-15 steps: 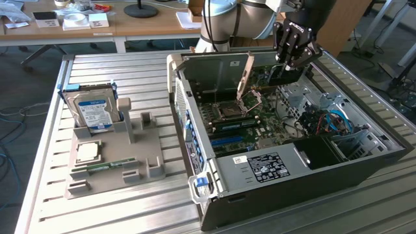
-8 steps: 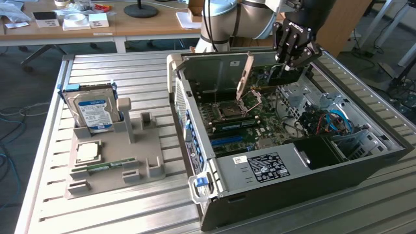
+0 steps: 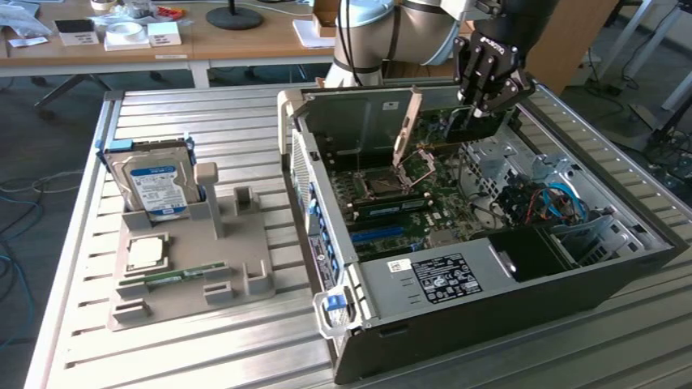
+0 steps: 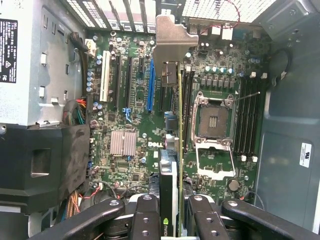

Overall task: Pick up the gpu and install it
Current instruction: 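Insert the gpu into the slot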

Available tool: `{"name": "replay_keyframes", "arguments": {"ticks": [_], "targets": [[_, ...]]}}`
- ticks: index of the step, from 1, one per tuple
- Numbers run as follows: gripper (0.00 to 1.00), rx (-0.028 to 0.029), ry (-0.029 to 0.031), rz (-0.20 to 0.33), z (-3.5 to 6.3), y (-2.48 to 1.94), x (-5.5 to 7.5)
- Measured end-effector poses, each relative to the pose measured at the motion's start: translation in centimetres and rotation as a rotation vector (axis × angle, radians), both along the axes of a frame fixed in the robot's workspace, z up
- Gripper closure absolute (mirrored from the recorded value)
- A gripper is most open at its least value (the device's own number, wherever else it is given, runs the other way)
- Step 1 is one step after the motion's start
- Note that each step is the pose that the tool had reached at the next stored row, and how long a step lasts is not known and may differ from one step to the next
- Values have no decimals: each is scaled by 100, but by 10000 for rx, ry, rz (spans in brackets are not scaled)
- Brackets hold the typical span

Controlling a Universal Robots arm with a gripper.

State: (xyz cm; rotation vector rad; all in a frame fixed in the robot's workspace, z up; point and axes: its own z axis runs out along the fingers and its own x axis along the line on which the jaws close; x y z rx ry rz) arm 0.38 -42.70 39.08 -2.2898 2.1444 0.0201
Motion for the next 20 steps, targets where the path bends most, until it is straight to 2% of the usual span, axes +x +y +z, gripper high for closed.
{"name": "replay_keyframes", "arguments": {"ticks": [17,20], "targets": [[73,0,0,1,-2,0,-76],[73,2,0,0,-3,0,-121]]}}
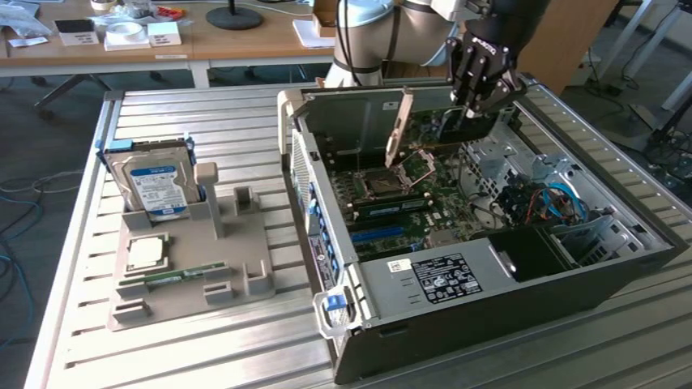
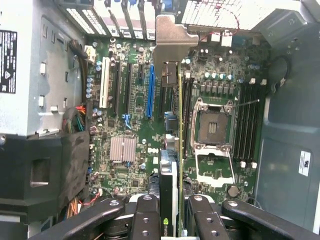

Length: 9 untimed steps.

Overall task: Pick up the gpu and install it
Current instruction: 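Insert the gpu into the slot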

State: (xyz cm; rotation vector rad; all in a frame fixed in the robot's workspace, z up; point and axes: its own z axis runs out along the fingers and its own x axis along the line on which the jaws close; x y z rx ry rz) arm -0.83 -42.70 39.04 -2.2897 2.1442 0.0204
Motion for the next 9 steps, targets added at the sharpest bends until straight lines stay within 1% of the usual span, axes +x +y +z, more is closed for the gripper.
{"name": "replay_keyframes", "arguments": {"ticks": [2,6,7,9], "targets": [[73,-1,0,0,0,0,-31],[73,0,-1,1,-1,0,-48],[73,-1,-8,0,-1,0,-59],[73,4,-53,-1,-7,0,-77]]}}
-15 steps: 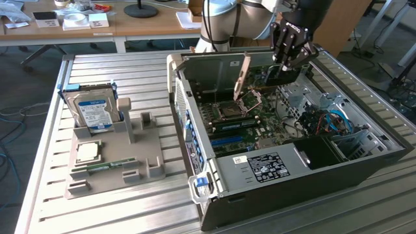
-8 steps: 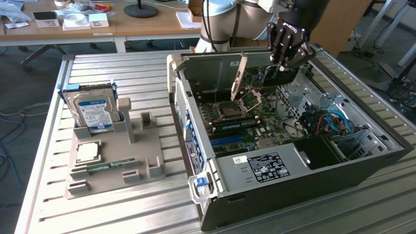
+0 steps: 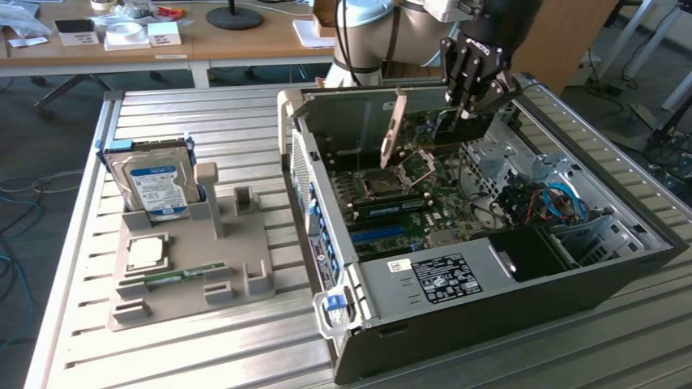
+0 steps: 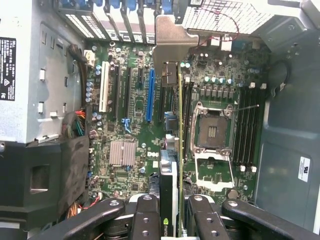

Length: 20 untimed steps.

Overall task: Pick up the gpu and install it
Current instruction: 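Insert the gpu into the slot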

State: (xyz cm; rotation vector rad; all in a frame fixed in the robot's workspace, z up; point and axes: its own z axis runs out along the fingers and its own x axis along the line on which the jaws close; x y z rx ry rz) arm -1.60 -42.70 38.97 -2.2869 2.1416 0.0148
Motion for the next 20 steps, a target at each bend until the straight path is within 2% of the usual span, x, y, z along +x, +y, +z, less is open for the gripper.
{"name": "replay_keyframes", "arguments": {"ticks": [2,8,13,20], "targets": [[73,5,-23,0,-10,0,-5],[73,3,-25,-1,-12,0,-6],[73,2,-25,-290,-29,-2,-9],[73,5,-26,-439,-71,-46,-11]]}}
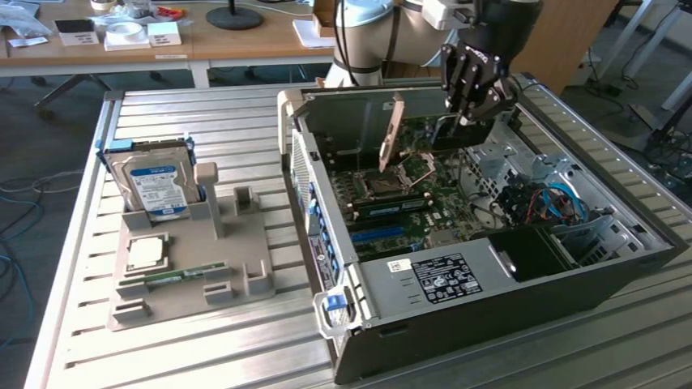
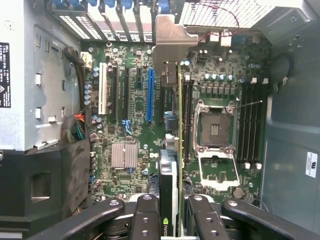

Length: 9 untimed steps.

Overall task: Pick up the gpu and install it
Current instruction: 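Insert the gpu into the slot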

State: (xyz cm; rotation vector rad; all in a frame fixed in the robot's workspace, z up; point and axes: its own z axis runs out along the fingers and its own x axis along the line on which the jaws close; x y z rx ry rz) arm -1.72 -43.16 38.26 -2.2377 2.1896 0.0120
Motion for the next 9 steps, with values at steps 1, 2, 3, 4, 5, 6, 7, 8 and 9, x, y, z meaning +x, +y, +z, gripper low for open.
{"name": "replay_keyframes", "arguments": {"ticks": [1,2,3,4,5,6,7,8,9], "targets": [[73,-2,1,-15,-8,-6,-3],[73,-4,2,-29,-15,-14,-5],[73,-1,1,-43,-27,-19,-7],[73,0,1,-52,-35,-20,-8],[73,-3,1,-55,-37,-20,-8],[73,-3,1,-55,-37,-21,-7],[73,-3,2,-55,-36,-21,-7],[73,-3,1,-55,-37,-21,-7],[73,-3,1,-55,-37,-21,-7]]}}
